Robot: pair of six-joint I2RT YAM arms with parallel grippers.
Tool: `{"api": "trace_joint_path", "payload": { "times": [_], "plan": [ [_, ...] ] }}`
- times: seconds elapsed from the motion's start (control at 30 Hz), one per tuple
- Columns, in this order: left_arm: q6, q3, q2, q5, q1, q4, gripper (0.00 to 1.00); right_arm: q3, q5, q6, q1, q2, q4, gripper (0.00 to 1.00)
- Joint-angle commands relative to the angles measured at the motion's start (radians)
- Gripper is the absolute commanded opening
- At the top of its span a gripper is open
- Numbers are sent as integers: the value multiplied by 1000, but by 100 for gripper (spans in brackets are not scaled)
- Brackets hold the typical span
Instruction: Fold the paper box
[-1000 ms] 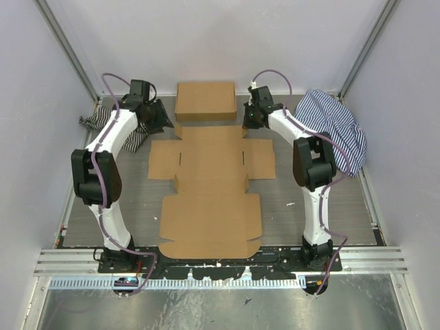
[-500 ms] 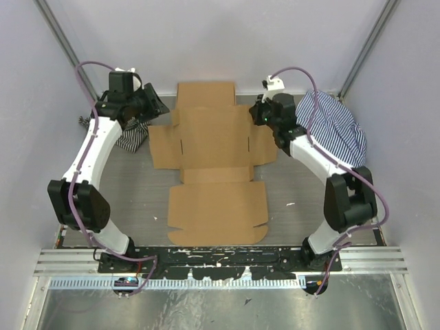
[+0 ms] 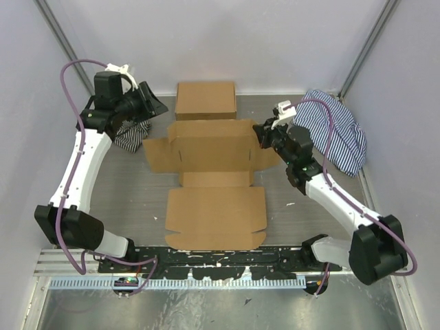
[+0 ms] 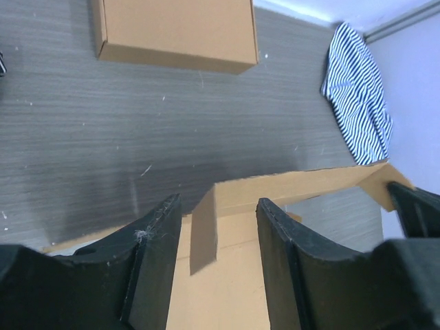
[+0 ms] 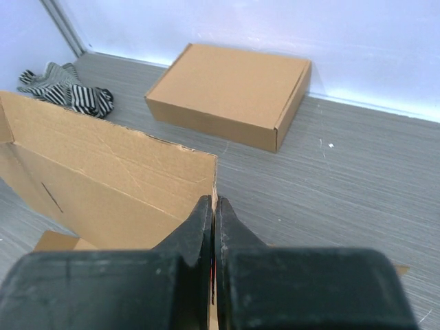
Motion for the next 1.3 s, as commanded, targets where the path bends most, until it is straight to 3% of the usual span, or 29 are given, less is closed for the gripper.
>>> {"api": "trace_joint_path", "payload": {
  "times": [0.0, 0.53, 0.6, 0.77, 0.87, 1.07, 1.27],
  "plan": [
    [60, -42, -4, 36, -11, -74, 54, 2, 3, -19, 25, -89, 21, 3],
    [142, -72, -12, -15, -85, -204, 48, 77, 21, -35, 68, -124, -173, 5],
    [145, -77, -11, -36, -84, -224, 43, 85, 25, -34, 70, -125, -195, 6],
    [138, -98, -35, -44, -87, -206, 13, 159, 28, -27, 71, -106, -310, 12],
    [144, -100, -36, -35, -91, -207, 0, 210, 24, -25, 71, -82, -389, 15],
    [152, -129, -60, -39, -112, -198, 0, 368, 98, 36, 71, -11, -619, 35],
    [177, -230, -163, -63, -144, -77, 0, 504, 144, 70, 71, 33, -829, 41]
  ]
}}
